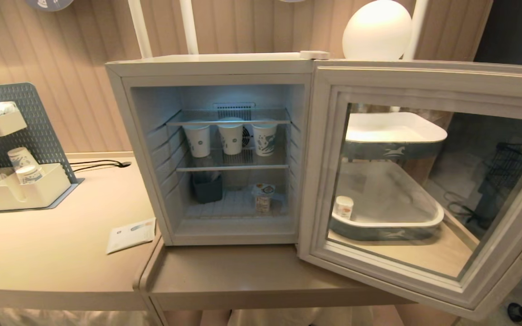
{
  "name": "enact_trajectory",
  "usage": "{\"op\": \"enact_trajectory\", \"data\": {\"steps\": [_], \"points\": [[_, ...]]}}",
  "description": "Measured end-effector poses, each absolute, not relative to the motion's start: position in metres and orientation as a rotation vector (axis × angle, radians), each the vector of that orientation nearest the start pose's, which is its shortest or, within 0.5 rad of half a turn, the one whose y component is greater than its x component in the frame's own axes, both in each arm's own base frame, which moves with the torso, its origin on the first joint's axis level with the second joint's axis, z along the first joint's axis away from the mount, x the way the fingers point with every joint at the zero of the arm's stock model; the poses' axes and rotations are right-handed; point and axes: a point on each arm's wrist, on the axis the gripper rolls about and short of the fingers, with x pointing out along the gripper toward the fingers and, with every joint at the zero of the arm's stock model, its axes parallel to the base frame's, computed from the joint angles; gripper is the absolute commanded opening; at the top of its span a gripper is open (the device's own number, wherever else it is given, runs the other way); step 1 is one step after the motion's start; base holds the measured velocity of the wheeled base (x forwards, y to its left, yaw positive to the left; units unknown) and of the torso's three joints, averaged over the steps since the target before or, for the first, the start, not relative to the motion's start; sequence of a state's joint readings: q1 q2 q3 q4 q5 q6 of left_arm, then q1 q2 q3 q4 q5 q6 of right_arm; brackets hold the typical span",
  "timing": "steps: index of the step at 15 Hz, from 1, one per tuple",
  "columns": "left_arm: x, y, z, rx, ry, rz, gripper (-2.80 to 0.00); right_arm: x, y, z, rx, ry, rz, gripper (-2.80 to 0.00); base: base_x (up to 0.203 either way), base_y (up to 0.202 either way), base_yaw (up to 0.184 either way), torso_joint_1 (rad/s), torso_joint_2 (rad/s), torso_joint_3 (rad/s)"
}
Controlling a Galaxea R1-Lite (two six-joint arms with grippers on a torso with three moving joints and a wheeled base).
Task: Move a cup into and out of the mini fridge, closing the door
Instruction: Close the freezer door
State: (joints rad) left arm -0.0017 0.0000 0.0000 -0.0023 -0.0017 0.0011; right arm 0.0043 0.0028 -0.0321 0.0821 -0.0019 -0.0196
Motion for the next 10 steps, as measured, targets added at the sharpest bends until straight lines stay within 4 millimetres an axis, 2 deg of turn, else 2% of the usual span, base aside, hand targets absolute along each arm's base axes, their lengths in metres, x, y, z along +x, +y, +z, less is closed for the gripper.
{"op": "enact_trajectory", "data": {"steps": [3, 7, 8, 10], "points": [[-0.0228, 0.0, 0.0757, -0.001, -0.002, -0.003, -2.8, -0.0252, -0.0001, 0.076, -0.02, 0.053, 0.003, -2.8, 0.0, -0.171, 0.0, 0.004, 0.0, 0.001], [-0.0228, 0.0, 0.0757, 0.0, -0.002, -0.004, -2.8, -0.0252, -0.0001, 0.0759, -0.02, 0.053, 0.002, -2.8, 0.0, -0.018, 0.0, 0.002, 0.0, 0.001], [-0.0228, 0.0, 0.0756, 0.0, -0.001, -0.003, -2.8, -0.0252, -0.0001, 0.0758, -0.02, 0.054, 0.003, -2.8, -0.088, -0.003, -0.004, 0.022, 0.02, -0.008], [-0.0228, 0.0, 0.0757, 0.0, -0.002, -0.002, -2.8, -0.0252, -0.0002, 0.0757, -0.02, 0.055, 0.004, -2.8, -0.211, -0.001, 0.003, 0.0, 0.0, 0.005]]}}
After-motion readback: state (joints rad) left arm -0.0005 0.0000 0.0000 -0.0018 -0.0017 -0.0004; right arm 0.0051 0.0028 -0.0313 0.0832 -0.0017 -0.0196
